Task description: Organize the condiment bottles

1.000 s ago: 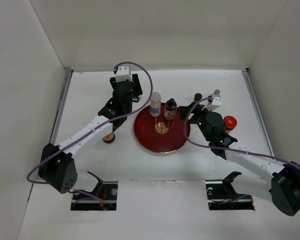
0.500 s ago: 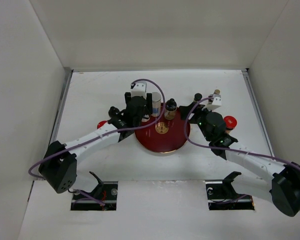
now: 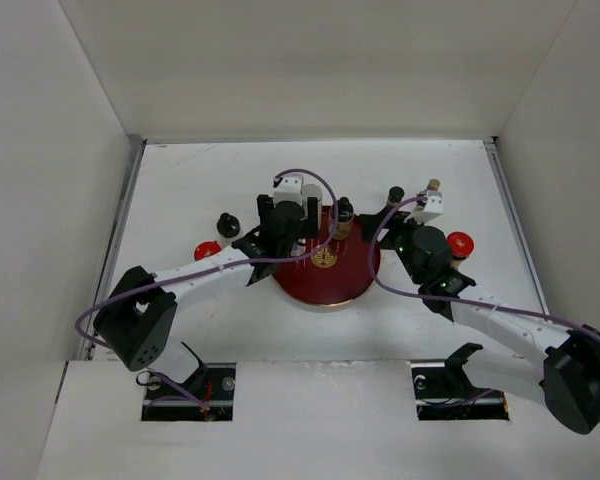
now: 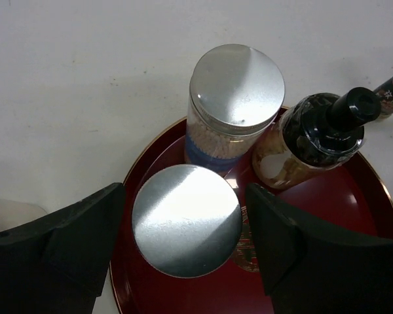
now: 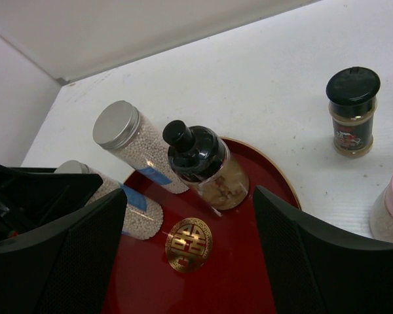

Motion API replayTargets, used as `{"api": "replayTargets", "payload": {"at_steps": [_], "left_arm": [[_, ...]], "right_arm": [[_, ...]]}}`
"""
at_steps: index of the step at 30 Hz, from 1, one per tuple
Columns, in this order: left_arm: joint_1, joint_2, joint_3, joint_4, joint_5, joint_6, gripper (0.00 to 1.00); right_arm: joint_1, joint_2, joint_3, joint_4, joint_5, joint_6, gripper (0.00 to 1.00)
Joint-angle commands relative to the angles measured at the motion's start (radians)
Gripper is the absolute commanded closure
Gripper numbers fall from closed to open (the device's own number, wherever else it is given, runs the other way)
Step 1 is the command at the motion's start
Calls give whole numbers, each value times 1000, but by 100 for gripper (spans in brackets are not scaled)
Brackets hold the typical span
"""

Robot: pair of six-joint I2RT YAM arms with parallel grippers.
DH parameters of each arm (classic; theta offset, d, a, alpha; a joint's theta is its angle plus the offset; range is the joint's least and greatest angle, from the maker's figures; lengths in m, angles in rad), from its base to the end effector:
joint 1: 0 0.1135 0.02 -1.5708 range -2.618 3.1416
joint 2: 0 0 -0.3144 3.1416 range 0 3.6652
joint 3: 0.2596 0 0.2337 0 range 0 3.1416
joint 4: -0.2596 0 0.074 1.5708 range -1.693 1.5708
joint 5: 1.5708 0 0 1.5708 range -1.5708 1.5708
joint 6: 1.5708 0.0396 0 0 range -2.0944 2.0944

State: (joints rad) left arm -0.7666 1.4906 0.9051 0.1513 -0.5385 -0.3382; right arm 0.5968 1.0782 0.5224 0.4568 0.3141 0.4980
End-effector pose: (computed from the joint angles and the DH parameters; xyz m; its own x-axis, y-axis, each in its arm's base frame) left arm 0.2404 -0.2033 0.3066 -0.3722 -0.0369 -0.9274 0.1451 0.9846 -0.0975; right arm 0.1772 0.1056 0.3113 -0.2057 0.4095 -0.8888 -0.2071 0.8695 0.4485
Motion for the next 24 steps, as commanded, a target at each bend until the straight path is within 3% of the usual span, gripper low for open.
{"api": "replayTargets", "payload": {"at_steps": [1, 6, 14, 20, 24], "left_arm": [[-9, -41, -11, 93, -11, -12, 20], [-24, -144, -44, 106, -67, 19, 9], [-38, -383, -136, 42, -239, 36, 14], [-26, -614, -160, -279, -435, -39, 10], [42, -673, -111, -571, -385, -172, 5]], "right_arm": [[2, -20, 4, 51, 2, 4, 18], [1, -15, 4, 51, -4, 8, 18], [1, -34, 5, 48, 2, 1, 20], [10, -31, 14, 43, -1, 1, 20], [13, -29, 14, 43, -4, 4, 17]]}}
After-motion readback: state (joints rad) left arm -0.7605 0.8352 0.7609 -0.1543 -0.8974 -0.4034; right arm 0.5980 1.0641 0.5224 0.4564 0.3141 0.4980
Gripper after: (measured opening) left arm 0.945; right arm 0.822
